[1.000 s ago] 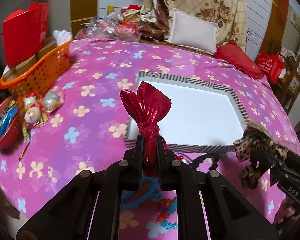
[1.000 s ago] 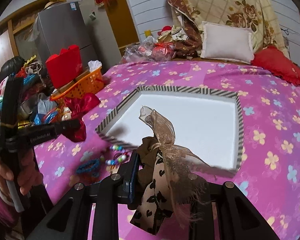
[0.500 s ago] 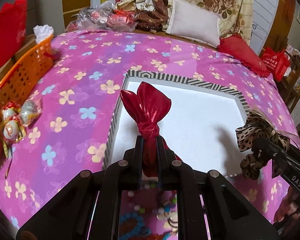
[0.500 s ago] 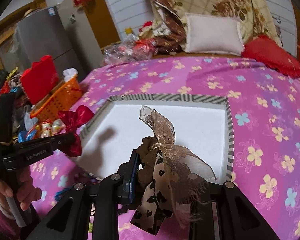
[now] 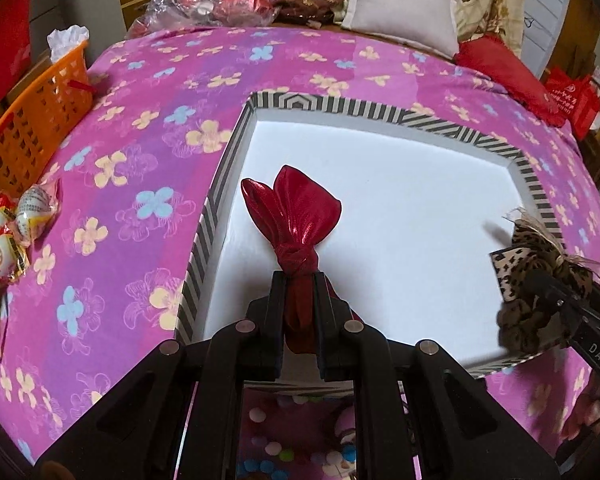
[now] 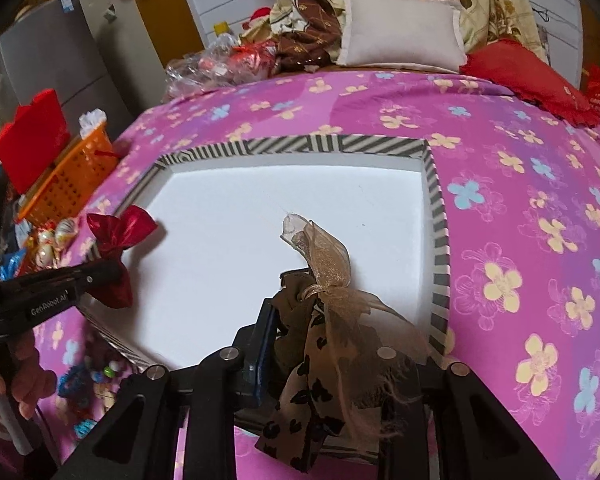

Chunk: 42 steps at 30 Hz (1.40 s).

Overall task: Organize jewelry
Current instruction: 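Place the red bow in the white box with the left gripper while the right places the leopard bow, then move both grippers back toward the bracelets and black scrunchie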

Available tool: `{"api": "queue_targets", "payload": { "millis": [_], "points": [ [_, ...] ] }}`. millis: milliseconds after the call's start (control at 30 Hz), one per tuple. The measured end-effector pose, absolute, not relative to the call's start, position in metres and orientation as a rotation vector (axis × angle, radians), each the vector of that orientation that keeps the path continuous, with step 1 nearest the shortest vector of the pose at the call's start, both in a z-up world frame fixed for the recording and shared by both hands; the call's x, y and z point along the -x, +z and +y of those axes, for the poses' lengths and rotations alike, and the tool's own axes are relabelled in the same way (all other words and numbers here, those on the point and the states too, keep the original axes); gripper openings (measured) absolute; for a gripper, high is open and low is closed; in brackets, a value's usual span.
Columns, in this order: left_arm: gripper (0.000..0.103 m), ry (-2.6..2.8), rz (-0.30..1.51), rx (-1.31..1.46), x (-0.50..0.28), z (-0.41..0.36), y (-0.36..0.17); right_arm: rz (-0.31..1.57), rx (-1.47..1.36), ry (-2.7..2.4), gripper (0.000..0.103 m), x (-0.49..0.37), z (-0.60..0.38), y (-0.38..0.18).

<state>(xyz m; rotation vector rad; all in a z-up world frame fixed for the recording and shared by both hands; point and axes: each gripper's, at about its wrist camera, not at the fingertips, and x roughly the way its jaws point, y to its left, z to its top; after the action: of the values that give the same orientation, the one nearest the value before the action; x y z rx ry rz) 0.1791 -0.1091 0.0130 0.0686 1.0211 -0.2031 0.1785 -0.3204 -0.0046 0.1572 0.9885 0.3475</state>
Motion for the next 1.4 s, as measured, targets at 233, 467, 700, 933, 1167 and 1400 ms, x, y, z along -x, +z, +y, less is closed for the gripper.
{"api": "queue_targets", "payload": {
  "millis": [233,467,700,933,1167,1400],
  "points": [
    [0.011,-0.182,1.037,-0.074,-0.180,-0.109,0.006,0.967,-0.084,0.296,0.062,-0.172,-0.321,0.002],
    [0.048,-0.186,0.993,-0.086,-0.171,-0.111,0.018,0.924,-0.090,0.274,0.068,-0.158,-0.330,0.018],
    [0.053,-0.190,0.932,-0.073,-0.152,-0.104,0.042,0.890,-0.099,0.286,0.069,-0.138,-0.328,0.032],
    [0.053,-0.169,0.865,-0.087,-0.121,-0.092,0.061,0.869,-0.107,0.305,0.075,-0.116,-0.320,0.041],
    [0.054,-0.145,0.824,-0.088,-0.089,-0.082,0.069,0.873,-0.116,0.335,0.075,-0.095,-0.307,0.045],
    [0.054,-0.133,0.788,-0.099,-0.057,-0.073,0.074,0.865,-0.122,0.363,0.075,-0.074,-0.294,0.051]
  ]
}}
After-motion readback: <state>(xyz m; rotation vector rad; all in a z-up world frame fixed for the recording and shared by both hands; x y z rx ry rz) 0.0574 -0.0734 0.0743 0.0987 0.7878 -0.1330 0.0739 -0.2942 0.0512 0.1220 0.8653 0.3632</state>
